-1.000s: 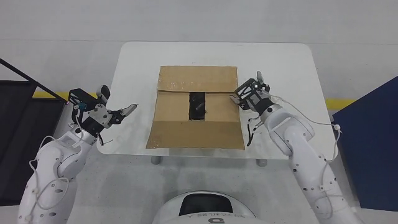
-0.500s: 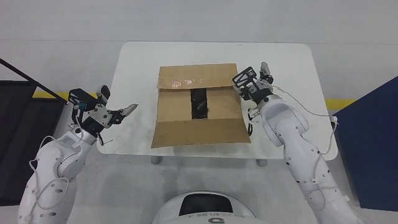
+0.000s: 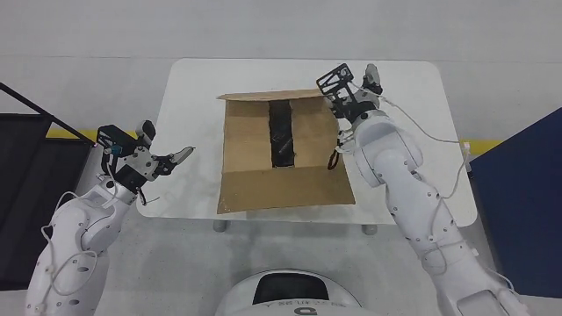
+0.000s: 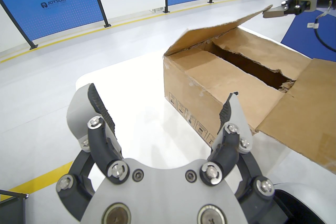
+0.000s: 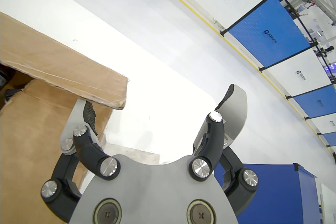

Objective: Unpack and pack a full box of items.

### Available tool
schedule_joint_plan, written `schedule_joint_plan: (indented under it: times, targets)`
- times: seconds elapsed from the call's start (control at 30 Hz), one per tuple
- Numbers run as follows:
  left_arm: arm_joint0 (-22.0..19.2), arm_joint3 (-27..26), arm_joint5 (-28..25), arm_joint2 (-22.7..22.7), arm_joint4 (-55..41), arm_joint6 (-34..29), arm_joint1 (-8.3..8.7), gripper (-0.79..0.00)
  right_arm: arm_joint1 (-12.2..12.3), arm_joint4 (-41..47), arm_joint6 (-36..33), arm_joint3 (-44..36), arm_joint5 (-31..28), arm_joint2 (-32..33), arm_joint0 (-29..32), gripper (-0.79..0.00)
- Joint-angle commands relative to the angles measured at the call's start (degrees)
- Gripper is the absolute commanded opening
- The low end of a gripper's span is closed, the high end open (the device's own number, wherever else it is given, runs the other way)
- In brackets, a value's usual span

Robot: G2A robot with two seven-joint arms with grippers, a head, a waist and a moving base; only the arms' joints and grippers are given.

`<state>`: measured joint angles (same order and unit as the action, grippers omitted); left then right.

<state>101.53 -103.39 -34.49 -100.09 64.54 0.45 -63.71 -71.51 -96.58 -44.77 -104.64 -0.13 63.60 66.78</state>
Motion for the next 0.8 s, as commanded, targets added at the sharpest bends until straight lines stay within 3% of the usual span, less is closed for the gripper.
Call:
schedule_joint_plan:
  times: [0.0,0.13,0.3,0.43,0.63,0.77]
  targets:
    - [0.0,0.0,0.0,0.0,0.0,0.0,0.00,0.000,-0.5,4.3,-1.0,2.5,-0.1,0.0,-3.3,0.000]
    - [0.0,0.0,0.0,0.0,0.0,0.0,0.00,0.000,-2.3,11.2,-2.9,10.7,2.5,-2.2,-11.3,0.000]
    - [0.0,0.0,0.0,0.0,0.0,0.0,0.00,0.000,-5.2,15.3,-6.6,23.9,9.5,-7.6,-20.7,0.000]
    - [0.0,0.0,0.0,0.0,0.0,0.0,0.00,0.000,-7.6,16.9,-10.4,33.9,11.7,-12.4,-26.6,0.000]
    - [0.0,0.0,0.0,0.0,0.0,0.0,0.00,0.000,-10.9,20.0,-11.6,44.3,14.8,-16.6,-32.7,0.000]
    - [0.0,0.0,0.0,0.0,0.0,0.0,0.00,0.000,-12.3,21.7,-9.6,46.8,15.7,-17.4,-34.4,0.000]
